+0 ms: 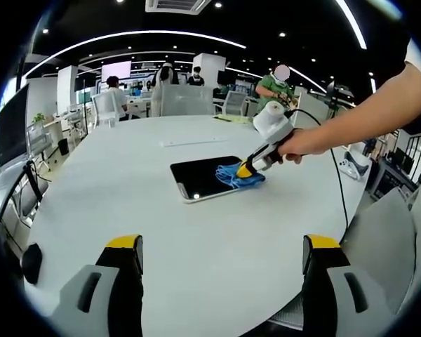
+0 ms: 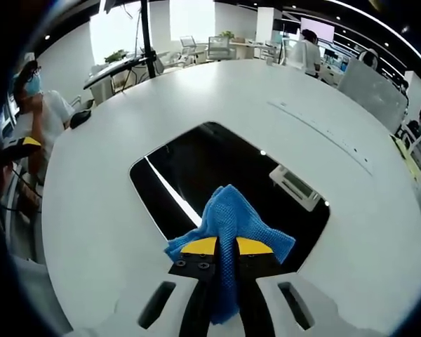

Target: Wipe the mirror surface with the cleaning cloth until all visible marks leave the cleaned area.

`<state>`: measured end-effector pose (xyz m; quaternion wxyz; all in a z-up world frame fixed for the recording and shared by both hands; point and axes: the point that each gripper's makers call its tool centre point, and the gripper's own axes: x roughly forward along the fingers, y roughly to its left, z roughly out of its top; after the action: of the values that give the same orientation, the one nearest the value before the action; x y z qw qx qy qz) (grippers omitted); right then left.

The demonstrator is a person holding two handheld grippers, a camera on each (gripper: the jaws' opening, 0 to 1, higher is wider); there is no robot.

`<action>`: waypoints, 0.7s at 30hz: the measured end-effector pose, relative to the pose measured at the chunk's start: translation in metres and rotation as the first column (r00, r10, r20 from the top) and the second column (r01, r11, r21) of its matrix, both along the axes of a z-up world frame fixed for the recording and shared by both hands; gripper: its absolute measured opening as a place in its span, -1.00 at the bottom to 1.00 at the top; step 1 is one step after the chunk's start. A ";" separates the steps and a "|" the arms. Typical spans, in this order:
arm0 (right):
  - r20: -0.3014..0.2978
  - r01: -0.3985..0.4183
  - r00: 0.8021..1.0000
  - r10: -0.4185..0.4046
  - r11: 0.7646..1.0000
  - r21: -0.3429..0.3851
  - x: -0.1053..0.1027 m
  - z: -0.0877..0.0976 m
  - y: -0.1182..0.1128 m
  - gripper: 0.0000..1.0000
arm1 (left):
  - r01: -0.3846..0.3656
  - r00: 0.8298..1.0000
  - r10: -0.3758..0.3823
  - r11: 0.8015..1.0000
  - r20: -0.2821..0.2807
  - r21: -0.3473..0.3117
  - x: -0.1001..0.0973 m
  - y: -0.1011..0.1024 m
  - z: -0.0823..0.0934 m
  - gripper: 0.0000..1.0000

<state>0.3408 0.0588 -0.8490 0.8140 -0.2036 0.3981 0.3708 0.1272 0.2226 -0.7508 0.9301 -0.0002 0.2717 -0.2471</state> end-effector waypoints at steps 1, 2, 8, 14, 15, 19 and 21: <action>0.001 0.002 1.000 -0.002 1.000 -0.001 0.000 0.000 -0.001 -0.92 | 0.000 1.000 0.000 1.000 0.001 -0.001 0.000 0.000 0.000 0.91; 0.001 0.005 1.000 -0.005 1.000 -0.001 -0.006 0.003 0.000 -0.92 | 0.001 1.000 -0.001 1.000 0.001 0.000 0.000 0.000 0.000 0.91; 0.003 0.015 1.000 -0.014 1.000 -0.007 -0.004 0.002 -0.007 -0.92 | 0.004 1.000 -0.004 1.000 -0.001 -0.002 0.000 -0.001 0.000 0.91; 0.002 0.030 1.000 -0.030 1.000 -0.007 -0.009 0.004 -0.015 -0.92 | 0.010 1.000 -0.010 1.000 0.003 -0.007 0.002 -0.004 0.001 0.91; 0.003 0.031 1.000 -0.031 0.999 -0.009 -0.008 0.004 -0.017 -0.92 | 0.012 1.000 -0.012 1.000 0.005 -0.006 0.002 -0.004 0.001 0.91; 0.005 0.037 0.999 -0.037 0.999 -0.013 -0.018 0.010 -0.018 -0.92 | 0.015 1.000 -0.015 1.000 0.006 -0.008 0.003 -0.006 0.001 0.91; 0.005 0.039 0.999 -0.039 0.999 -0.016 -0.016 0.009 -0.022 -0.92 | 0.015 1.000 -0.015 1.000 0.006 -0.012 0.003 -0.006 0.001 0.90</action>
<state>0.3248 0.0372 -0.8401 0.8204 -0.2034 0.4031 0.3509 0.1305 0.2161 -0.7495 0.9291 -0.0029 0.2673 -0.2556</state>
